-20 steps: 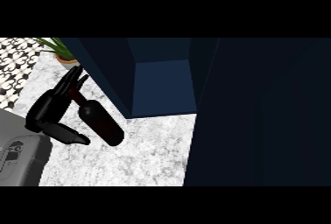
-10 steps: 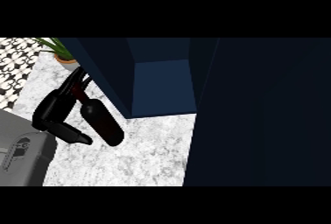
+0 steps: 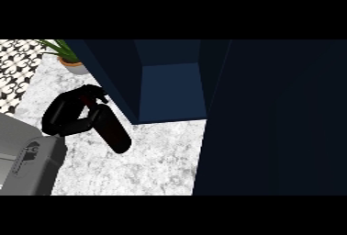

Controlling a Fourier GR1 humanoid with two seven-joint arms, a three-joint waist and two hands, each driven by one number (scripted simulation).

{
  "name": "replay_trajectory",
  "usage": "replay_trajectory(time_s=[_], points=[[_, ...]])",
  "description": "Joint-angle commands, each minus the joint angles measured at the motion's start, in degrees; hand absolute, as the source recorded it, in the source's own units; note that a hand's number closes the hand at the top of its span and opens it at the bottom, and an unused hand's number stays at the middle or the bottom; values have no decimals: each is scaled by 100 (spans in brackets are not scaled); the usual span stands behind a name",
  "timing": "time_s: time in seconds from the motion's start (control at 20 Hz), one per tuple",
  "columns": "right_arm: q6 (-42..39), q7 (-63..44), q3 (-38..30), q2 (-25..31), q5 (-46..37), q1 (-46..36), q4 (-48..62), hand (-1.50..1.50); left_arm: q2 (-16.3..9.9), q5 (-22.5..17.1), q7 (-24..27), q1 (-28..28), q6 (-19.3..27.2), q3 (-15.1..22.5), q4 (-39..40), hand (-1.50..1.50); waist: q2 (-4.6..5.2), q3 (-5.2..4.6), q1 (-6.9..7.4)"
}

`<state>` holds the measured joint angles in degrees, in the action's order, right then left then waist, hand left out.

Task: Pick up the wine, place it into the cabinet and close the cabinet

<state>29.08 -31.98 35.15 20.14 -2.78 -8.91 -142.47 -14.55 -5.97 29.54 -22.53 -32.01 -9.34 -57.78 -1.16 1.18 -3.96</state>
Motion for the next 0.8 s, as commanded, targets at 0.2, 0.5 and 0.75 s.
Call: replay_trajectory(time_s=[0.2,0.5,0.75], points=[[100,-140,66,267,-238,434,-699,-150,304,481,328,726,137,371,670,150,98,-130,106],[191,63,-91,229,-74,355,-506,-150,753,94,639,1361,1170,-320,523,150,102,-128,258],[254,-4,-61,367,-66,501,-729,-150,903,43,745,1813,959,-164,145,150,58,-127,198]])
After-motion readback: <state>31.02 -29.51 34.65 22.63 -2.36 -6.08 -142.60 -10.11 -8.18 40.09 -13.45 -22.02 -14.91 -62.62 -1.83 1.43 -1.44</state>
